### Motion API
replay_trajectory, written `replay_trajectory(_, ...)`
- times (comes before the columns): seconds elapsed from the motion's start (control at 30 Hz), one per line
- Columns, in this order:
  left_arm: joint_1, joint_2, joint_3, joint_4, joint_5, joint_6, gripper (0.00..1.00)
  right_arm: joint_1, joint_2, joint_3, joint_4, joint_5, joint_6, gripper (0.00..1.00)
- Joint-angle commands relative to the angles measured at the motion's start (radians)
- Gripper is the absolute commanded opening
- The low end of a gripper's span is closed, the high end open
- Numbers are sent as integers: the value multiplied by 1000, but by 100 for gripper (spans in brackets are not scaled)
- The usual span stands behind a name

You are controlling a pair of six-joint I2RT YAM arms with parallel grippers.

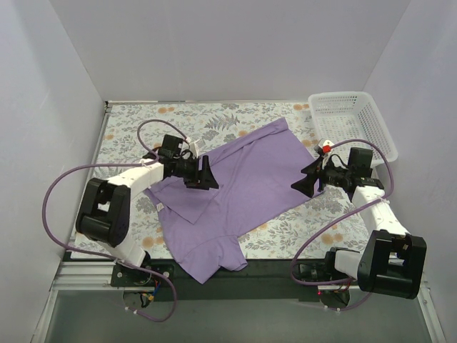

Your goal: Fold and stack the t-shirts

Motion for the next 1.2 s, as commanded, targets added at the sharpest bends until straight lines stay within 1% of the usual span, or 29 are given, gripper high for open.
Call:
replay_trajectory(0.0,15,-190,-7,20,-165,17,57,-6,9,-1,6,-28,-1,87)
replay_trajectory(0.07,15,-301,-25,87,-259,-21,61,-6,15,1,3,-28,-4,87)
replay_trajectory(0.1,15,-325,-37,109,-327,-30,66,-6,18,4,3,-28,-4,87)
replay_trajectory(0.17,16,-328,-39,150,-377,-47,70,-6,24,5,2,-25,-5,87)
replay_trajectory(0.2,16,-302,-24,152,-380,-52,70,-6,26,8,-1,-23,-5,87)
replay_trajectory(0.23,16,-264,37,146,-373,-51,65,-6,27,8,-1,-20,-7,87)
replay_trajectory(0.27,16,-168,71,129,-354,-51,60,-6,27,8,-3,-16,-7,87)
replay_trajectory(0.3,16,-115,106,118,-333,-44,52,-6,27,8,-4,-12,-7,87)
replay_trajectory(0.33,15,-63,152,88,-342,-43,43,-6,24,8,-3,-6,-8,87)
replay_trajectory(0.37,15,24,219,78,-354,-43,41,-6,24,8,-6,-5,-8,87)
replay_trajectory(0.43,9,86,267,81,-403,-23,40,-7,24,8,-7,-8,-8,87)
replay_trajectory(0.53,5,199,341,88,-419,20,40,-12,27,13,-12,-12,-7,87)
replay_trajectory(0.67,4,281,407,68,-420,48,40,-12,44,24,-26,-20,-7,87)
replay_trajectory(0.9,-5,359,447,66,-391,63,40,-12,62,31,-41,-22,-17,86)
replay_trajectory(1.07,-11,390,485,43,-402,69,38,-14,64,31,-43,-22,-19,86)
replay_trajectory(1.17,-18,403,505,20,-431,78,37,-14,65,31,-44,-23,-20,86)
